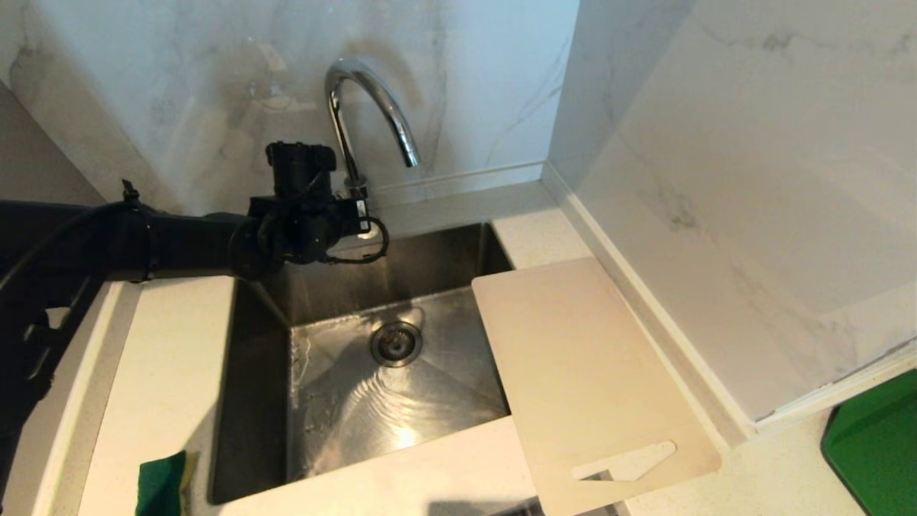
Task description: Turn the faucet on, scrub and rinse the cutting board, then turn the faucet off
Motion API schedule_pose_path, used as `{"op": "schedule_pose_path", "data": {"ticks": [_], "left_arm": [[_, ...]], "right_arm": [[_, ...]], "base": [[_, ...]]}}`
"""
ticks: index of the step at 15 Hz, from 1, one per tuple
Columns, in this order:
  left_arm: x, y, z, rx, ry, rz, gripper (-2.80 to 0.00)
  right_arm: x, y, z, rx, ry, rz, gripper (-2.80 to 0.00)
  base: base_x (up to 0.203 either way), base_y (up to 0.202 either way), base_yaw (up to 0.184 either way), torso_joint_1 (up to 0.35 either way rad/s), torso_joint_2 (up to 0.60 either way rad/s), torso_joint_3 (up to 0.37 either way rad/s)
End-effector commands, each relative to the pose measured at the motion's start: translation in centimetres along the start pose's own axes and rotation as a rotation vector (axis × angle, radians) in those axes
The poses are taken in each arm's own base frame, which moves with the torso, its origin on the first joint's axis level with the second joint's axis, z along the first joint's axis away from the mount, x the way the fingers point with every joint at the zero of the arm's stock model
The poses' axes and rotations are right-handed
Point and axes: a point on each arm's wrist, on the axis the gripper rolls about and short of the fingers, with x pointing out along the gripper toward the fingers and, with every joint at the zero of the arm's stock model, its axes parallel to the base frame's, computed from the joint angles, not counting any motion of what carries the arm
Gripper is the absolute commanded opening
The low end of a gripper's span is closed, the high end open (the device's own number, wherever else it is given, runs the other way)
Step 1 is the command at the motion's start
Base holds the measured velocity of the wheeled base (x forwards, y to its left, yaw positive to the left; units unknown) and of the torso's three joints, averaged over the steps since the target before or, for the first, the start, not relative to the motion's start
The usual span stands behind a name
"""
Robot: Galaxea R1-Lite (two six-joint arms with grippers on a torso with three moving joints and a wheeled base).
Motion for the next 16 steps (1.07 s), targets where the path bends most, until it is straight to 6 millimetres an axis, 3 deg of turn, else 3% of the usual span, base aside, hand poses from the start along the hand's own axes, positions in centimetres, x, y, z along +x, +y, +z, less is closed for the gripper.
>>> {"op": "schedule_pose_path", "data": {"ticks": [1,4,6,9,16], "left_arm": [[-3.6,0.9,2.5,-0.009,-0.017,-0.014,-2.80],[-7.9,2.9,4.4,-0.003,-0.017,-0.012,-2.80],[-10.5,5.3,4.5,0.018,0.008,0.015,-2.80],[-13.1,10.3,4.0,0.043,0.038,0.112,-2.80],[-19.2,19.5,3.9,0.040,0.034,0.233,-2.80]], "right_arm": [[0.0,0.0,0.0,0.000,-0.005,0.000,-2.80],[0.0,0.0,0.0,0.000,-0.008,0.000,-2.80],[-0.1,0.0,0.0,0.000,-0.009,0.000,-2.80],[-0.1,0.0,0.0,0.000,-0.009,0.000,-2.80],[-0.1,0.0,0.0,0.000,-0.012,0.000,-2.80]], "base": [[0.000,0.000,0.000,0.000,0.00,0.000],[0.000,0.000,0.000,0.000,0.00,0.000],[0.000,0.000,0.000,0.000,0.00,0.000],[0.000,0.000,0.000,0.000,0.00,0.000],[0.000,0.000,0.000,0.000,0.00,0.000]]}}
